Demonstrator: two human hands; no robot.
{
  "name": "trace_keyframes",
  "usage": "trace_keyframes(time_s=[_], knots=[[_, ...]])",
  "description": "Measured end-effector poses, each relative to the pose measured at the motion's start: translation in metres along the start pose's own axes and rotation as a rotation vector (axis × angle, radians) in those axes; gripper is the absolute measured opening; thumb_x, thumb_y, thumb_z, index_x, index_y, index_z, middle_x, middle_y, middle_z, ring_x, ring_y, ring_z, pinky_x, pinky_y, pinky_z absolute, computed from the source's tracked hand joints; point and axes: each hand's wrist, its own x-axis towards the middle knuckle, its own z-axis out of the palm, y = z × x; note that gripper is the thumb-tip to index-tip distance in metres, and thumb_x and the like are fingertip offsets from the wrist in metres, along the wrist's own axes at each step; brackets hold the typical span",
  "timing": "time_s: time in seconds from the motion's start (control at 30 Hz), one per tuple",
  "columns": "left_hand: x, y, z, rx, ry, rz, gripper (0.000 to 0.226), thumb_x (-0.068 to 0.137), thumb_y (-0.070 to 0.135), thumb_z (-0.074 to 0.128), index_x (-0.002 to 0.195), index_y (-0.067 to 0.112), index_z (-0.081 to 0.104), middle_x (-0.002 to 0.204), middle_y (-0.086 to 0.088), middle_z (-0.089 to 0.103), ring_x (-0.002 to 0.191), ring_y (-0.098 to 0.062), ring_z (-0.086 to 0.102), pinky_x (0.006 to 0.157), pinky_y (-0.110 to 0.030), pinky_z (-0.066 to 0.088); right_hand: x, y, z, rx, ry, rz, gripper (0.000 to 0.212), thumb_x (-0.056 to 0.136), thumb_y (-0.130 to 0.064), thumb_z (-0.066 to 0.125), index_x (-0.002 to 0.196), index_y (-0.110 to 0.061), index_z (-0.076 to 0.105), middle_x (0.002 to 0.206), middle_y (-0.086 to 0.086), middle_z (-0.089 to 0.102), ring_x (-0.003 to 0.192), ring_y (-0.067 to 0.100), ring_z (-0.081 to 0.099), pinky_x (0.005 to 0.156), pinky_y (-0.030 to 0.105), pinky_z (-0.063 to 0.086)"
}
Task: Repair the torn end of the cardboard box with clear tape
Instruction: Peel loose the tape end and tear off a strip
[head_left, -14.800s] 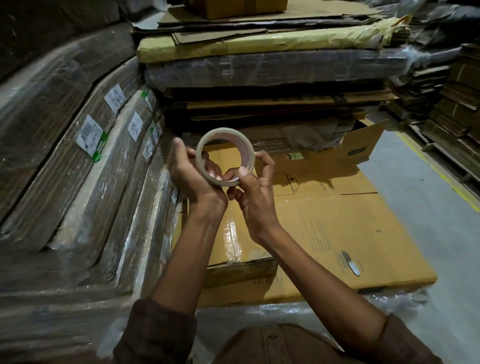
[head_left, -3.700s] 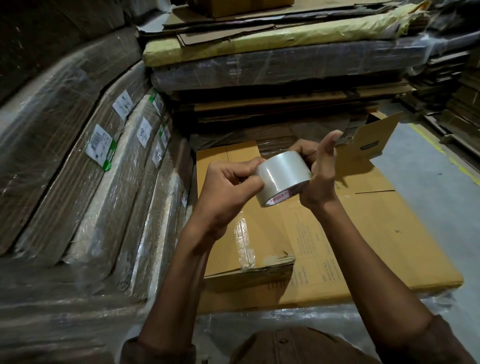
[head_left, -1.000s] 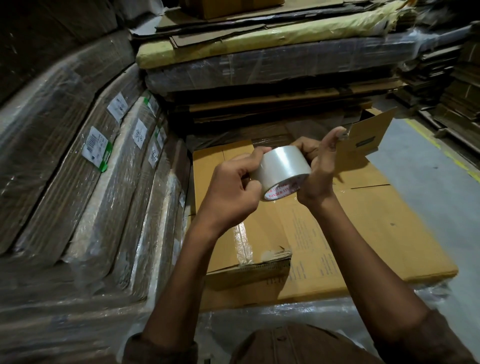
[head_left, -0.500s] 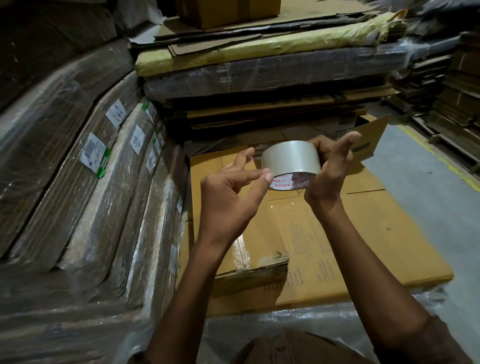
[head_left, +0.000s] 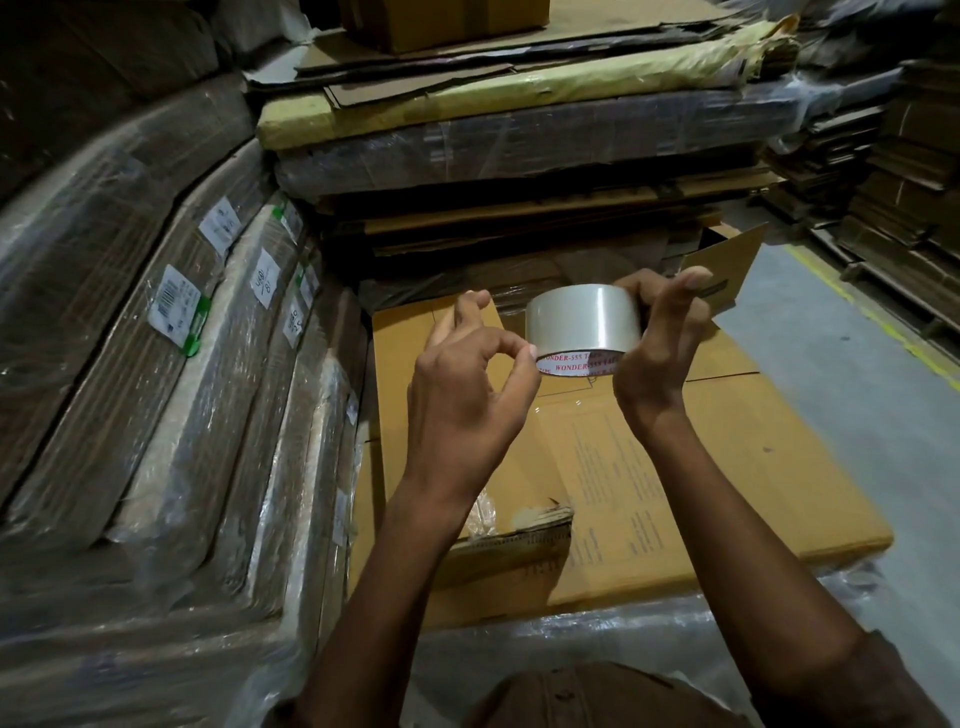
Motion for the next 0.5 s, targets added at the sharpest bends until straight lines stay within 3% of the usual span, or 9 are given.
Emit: trace_keyframes(time_s=[0.1, 0.2, 0.3, 0.4, 0.5], knots=[[0.0003, 0.0014, -0.0022, 0.128, -0.066, 0.055, 0.005, 0.094, 0.018, 0.065, 0.090, 0.014, 0.064, 0.120, -0.007, 0.063, 0.136, -0.018, 0.047, 0.079, -0.036, 0.052, -0.0014, 0.0024, 0.0014, -0.011, -0.019, -0.018, 0.085, 0.086, -0.084, 0.009, 0.068, -0.017, 0.058, 0.062, -0.013, 0.057, 0.064, 0.004, 0.061, 0.055, 0.036, 0.041], [-0.0001, 0.0025, -0.0017, 0.255, -0.107, 0.070, 0.006, 0.098, 0.019, 0.058, 0.094, 0.015, 0.057, 0.121, -0.006, 0.059, 0.140, -0.019, 0.042, 0.072, -0.030, 0.039, -0.0027, 0.0045, 0.0029, -0.052, -0.014, -0.072, 0.084, 0.091, -0.079, 0.008, 0.068, -0.017, 0.060, 0.062, -0.004, 0.057, 0.062, 0.009, 0.060, 0.053, 0.038, 0.041], [0.0008, 0.0002, -0.0001, 0.278, -0.111, 0.078, 0.006, 0.100, 0.018, 0.053, 0.096, 0.014, 0.053, 0.114, -0.006, 0.055, 0.133, -0.018, 0.045, 0.066, -0.032, 0.040, -0.0026, 0.0045, 0.0051, -0.063, -0.012, -0.075, 0.088, 0.090, -0.080, 0.007, 0.068, -0.014, 0.061, 0.061, -0.003, 0.058, 0.062, 0.007, 0.061, 0.053, 0.037, 0.040], [0.0021, -0.0028, 0.0010, 0.231, -0.121, 0.062, 0.004, 0.100, 0.016, 0.051, 0.097, 0.014, 0.050, 0.105, -0.006, 0.053, 0.118, -0.021, 0.049, 0.070, -0.037, 0.045, -0.0033, 0.0054, 0.0074, -0.066, -0.005, -0.063, 0.093, 0.088, -0.082, 0.007, 0.068, -0.008, 0.061, 0.061, 0.002, 0.058, 0.062, 0.010, 0.061, 0.053, 0.036, 0.040], [0.0015, -0.0058, 0.0018, 0.196, -0.126, 0.057, 0.006, 0.100, 0.015, 0.050, 0.096, 0.017, 0.046, 0.103, -0.006, 0.054, 0.121, -0.021, 0.049, 0.076, -0.043, 0.050, -0.0052, 0.0076, 0.0090, -0.070, -0.003, -0.054, 0.092, 0.088, -0.081, 0.007, 0.068, -0.008, 0.060, 0.062, -0.005, 0.057, 0.063, 0.004, 0.061, 0.055, 0.034, 0.039]])
